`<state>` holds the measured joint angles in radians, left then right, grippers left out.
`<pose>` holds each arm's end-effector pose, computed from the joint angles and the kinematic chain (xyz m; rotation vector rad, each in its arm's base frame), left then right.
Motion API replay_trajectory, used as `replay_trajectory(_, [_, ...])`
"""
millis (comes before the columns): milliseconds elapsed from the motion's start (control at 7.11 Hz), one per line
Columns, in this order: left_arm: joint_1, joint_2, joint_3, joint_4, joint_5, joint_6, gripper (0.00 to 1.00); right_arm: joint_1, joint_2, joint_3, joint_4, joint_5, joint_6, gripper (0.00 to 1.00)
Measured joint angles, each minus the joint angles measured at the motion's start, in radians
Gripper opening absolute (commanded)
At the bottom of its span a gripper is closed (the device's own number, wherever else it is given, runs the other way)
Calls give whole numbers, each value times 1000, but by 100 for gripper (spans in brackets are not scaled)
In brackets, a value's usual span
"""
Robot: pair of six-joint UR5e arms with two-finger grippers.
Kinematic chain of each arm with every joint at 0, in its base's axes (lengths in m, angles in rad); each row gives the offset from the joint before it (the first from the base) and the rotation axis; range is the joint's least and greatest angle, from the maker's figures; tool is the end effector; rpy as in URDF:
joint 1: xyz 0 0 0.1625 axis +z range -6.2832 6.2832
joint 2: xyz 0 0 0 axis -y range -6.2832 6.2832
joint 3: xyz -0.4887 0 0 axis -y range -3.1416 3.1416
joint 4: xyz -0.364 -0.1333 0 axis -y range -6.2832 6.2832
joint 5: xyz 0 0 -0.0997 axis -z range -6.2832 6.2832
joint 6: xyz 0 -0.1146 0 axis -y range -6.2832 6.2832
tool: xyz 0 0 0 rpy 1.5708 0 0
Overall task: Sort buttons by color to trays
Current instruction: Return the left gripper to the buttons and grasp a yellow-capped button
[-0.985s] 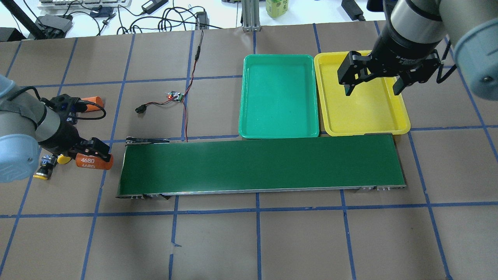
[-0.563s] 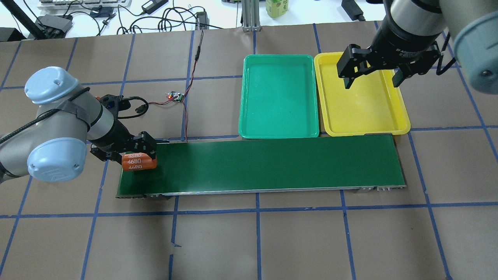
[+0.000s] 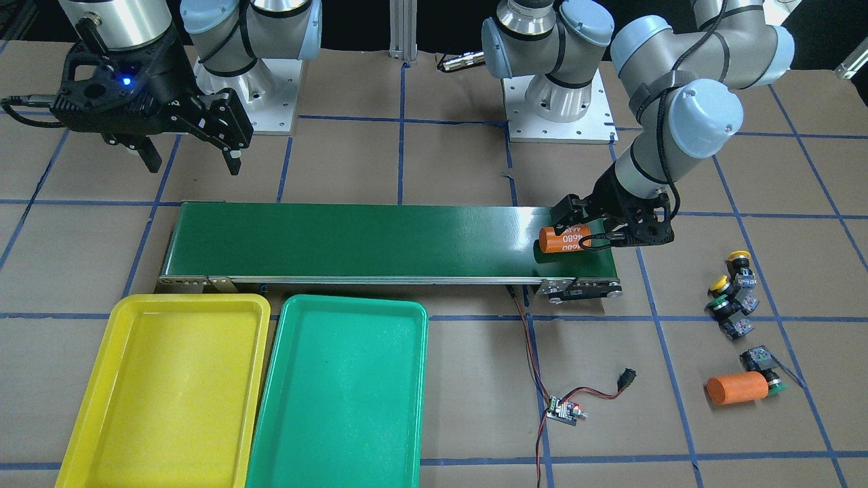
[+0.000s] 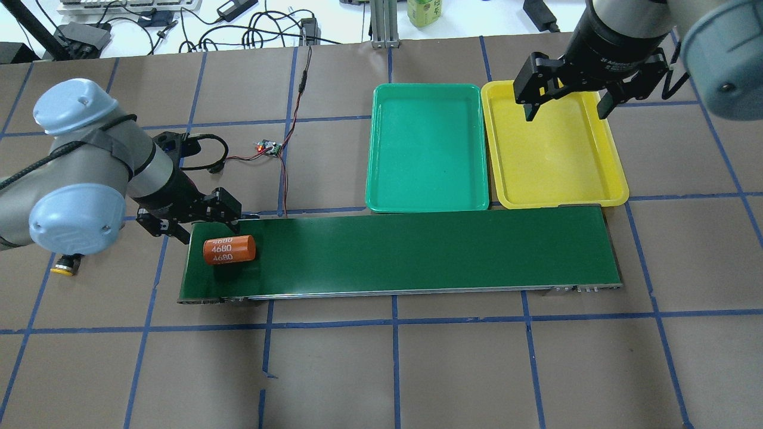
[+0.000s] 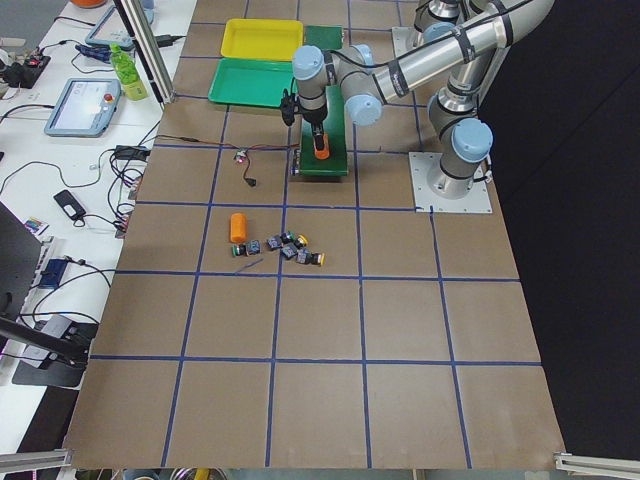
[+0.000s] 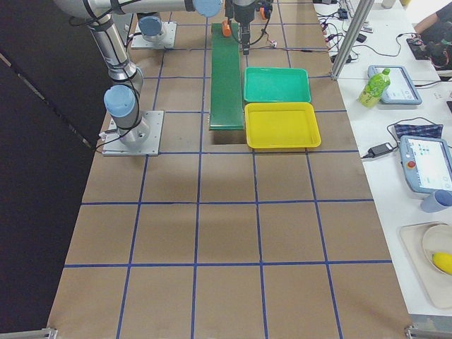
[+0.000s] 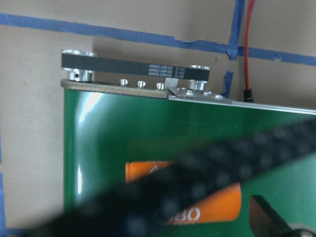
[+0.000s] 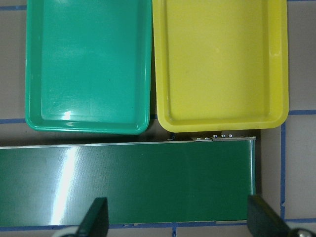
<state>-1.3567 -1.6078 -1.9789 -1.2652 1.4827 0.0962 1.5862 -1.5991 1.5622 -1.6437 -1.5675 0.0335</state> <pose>-0.0489 -0.4501 0.3672 0.1877 -3.0215 -0.1884 0.1408 -0.4595 0.5614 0.0280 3.1308 -0.1719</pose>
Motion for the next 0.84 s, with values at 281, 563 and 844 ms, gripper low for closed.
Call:
replay_trajectory(281, [100, -36, 76, -45, 19, 130, 100, 0, 1, 6, 0, -1, 0, 100])
replay_trajectory(563, [283, -96, 94, -19, 39, 311, 100, 0, 1, 13, 1, 1, 1, 100])
replay_trajectory(844, [415, -179, 96, 120, 115, 495, 100, 0, 2, 13, 1, 10, 1, 100])
